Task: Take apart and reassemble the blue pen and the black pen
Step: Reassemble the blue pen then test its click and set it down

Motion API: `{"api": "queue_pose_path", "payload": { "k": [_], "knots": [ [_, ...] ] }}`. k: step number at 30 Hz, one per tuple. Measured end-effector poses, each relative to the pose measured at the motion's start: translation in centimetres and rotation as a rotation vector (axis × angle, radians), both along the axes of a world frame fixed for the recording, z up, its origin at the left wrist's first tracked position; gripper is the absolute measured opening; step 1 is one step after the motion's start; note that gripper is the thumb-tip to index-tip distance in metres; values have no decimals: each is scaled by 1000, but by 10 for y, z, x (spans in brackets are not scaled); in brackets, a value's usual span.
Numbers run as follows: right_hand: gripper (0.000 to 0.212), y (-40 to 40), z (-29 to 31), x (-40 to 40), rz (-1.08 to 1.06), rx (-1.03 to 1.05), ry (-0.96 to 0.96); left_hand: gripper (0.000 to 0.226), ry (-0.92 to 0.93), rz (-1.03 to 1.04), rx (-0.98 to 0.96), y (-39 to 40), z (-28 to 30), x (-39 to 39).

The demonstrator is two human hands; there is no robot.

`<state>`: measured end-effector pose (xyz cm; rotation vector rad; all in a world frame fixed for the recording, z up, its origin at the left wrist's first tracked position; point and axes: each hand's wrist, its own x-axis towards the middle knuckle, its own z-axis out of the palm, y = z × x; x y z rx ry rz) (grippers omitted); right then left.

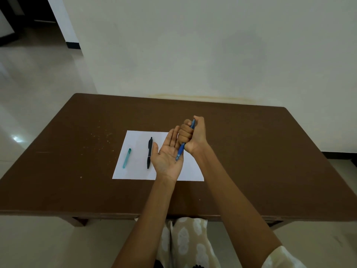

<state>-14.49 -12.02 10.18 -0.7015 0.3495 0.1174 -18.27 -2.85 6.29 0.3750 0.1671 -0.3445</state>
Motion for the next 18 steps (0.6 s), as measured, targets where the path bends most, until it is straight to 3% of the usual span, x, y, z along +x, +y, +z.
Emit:
{"api": "queue_pose_path", "payload": {
  "k": [11, 18],
  "knots": [
    [45, -7, 20, 3, -79, 197, -38, 66, -57, -4, 4, 0, 21, 2],
    [46, -8, 58, -2, -83, 125, -108, 66, -118, -15, -17, -4, 50, 3]
  ]
}}
